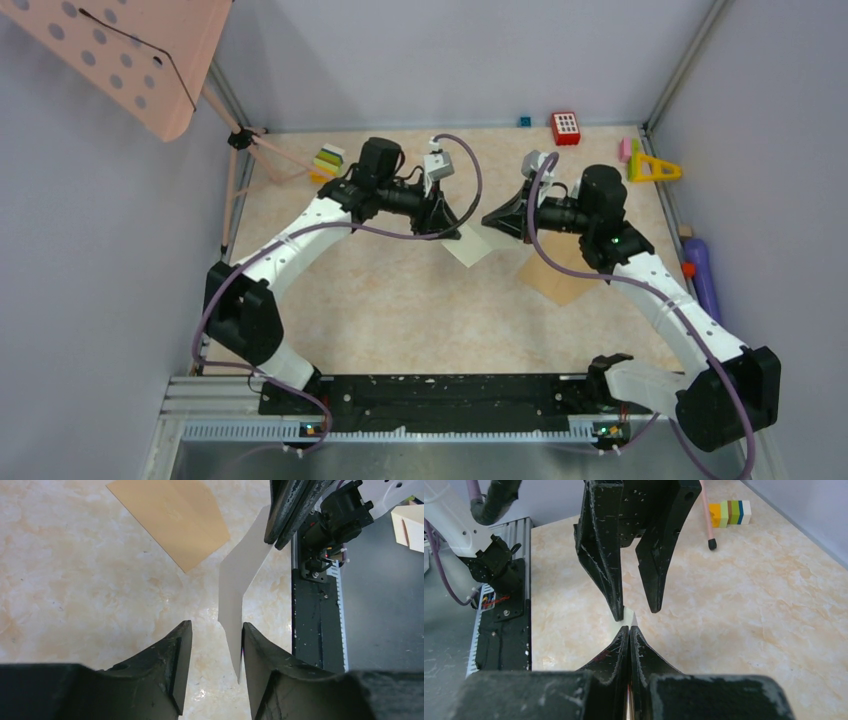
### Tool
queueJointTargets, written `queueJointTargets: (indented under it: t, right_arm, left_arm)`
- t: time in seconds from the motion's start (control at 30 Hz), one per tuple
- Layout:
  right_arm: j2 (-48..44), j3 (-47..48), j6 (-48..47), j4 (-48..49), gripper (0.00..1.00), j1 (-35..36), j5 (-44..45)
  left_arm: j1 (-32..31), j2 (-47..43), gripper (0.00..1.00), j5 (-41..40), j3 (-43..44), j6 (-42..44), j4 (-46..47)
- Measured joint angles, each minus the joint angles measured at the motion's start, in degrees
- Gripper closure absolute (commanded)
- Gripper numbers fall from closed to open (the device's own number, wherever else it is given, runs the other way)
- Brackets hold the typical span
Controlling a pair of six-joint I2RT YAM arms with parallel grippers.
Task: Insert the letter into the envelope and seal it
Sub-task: Fold the letter.
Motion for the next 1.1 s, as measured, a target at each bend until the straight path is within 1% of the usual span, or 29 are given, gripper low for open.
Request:
queueJointTargets:
  t: [0.07, 0.13, 0.17, 0.2, 0.27, 0.3, 0.37, 0.4, 0.43, 0.53, 0.57, 0.63, 0.7, 0.77, 0.87, 0.97, 1.1]
  right_arm:
    - [0.0, 0.0, -0.02, -0.02, 1.0, 0.24, 0.02]
    - [0.0, 0.0, -0.02, -0.02, 1.0, 0.28, 0.04]
    - [0.0, 0.0, -0.04, -0.02, 1.0, 0.28, 0.04]
    - [0.0, 0.0, -0.04, -0.02, 1.0, 0.33, 0.04]
    - [0.0, 0.0, -0.07, -0.02, 1.0, 0.39, 0.07]
    - [0.0, 0.0, -0.09, -0.02, 1.0, 0.5, 0.07]
    - [0.0, 0.0, -0.22, -0.04, 1.0, 0.55, 0.09]
    - [0.0, 0.0, -0.35, -0.09, 0.98, 0.59, 0.09]
    - [0.0, 0.0, -0.48, -0.09, 0.88, 0.59, 0.07]
    - [0.0, 0.0, -0.66, -0.61, 0.43, 0.59, -0.59]
    - [0.0, 0.02, -0.87, -1.01, 0.34, 0.59, -1.4]
    - [0.0, 0.17, -1.18, -2.64, 0.25, 0.61, -3.32]
    - [0.02, 0.68, -1.44, -4.63, 0.22, 0.59, -5.64]
    - [0.04, 1.64, -1.38, -6.32, 0.22, 0.33, -8.04]
    - [0.02, 2.75, 0.39, -6.25, 0.22, -1.05, -11.28]
    - [0.02, 2.86, 5.18, -3.34, 0.23, -5.14, -13.51]
    - [0.02, 2.82, 11.76, 2.54, 0.26, -10.78, -13.7]
  left_arm:
    - [-0.15, 0.42, 0.5, -0.28, 0.15, -0.11, 0.09]
    - [-0.46, 0.87, 0.51, -0.5, 0.46, -0.07, -0.04]
    - [-0.61, 1.11, 0.57, -0.52, 0.66, -0.02, -0.07]
    - [-0.87, 1.31, 0.65, -0.59, 0.81, 0.0, -0.04]
    - [-1.36, 1.44, 0.94, -0.74, 0.87, 0.02, -0.24]
    - [-1.62, 1.53, 1.0, -0.72, 0.94, 0.17, -0.46]
    - [-2.01, 1.66, 1.0, -0.9, 1.16, 0.42, -0.55]
    - [-2.08, 1.66, 1.0, -1.01, 1.22, 0.35, -0.55]
    - [-2.16, 1.66, 1.0, -1.16, 1.29, 0.44, -0.61]
    - [-2.25, 1.66, 1.0, -2.23, 1.36, 0.48, -0.66]
    - [-2.25, 1.66, 1.0, -2.58, 1.36, 0.48, -0.66]
    - [-2.25, 1.66, 1.0, -3.37, 1.36, 0.5, -0.61]
    - [-2.25, 1.66, 1.0, -3.87, 1.36, 0.63, -0.61]
    - [-2.23, 1.66, 1.0, -4.17, 1.36, 0.92, -0.59]
    - [-2.25, 1.66, 1.0, -4.35, 1.36, 1.62, -0.63]
    - [-2.23, 1.62, 1.0, -4.26, 1.36, 2.93, -0.87]
    - [-2.23, 1.14, 1.0, -3.41, 1.01, 4.98, -1.51]
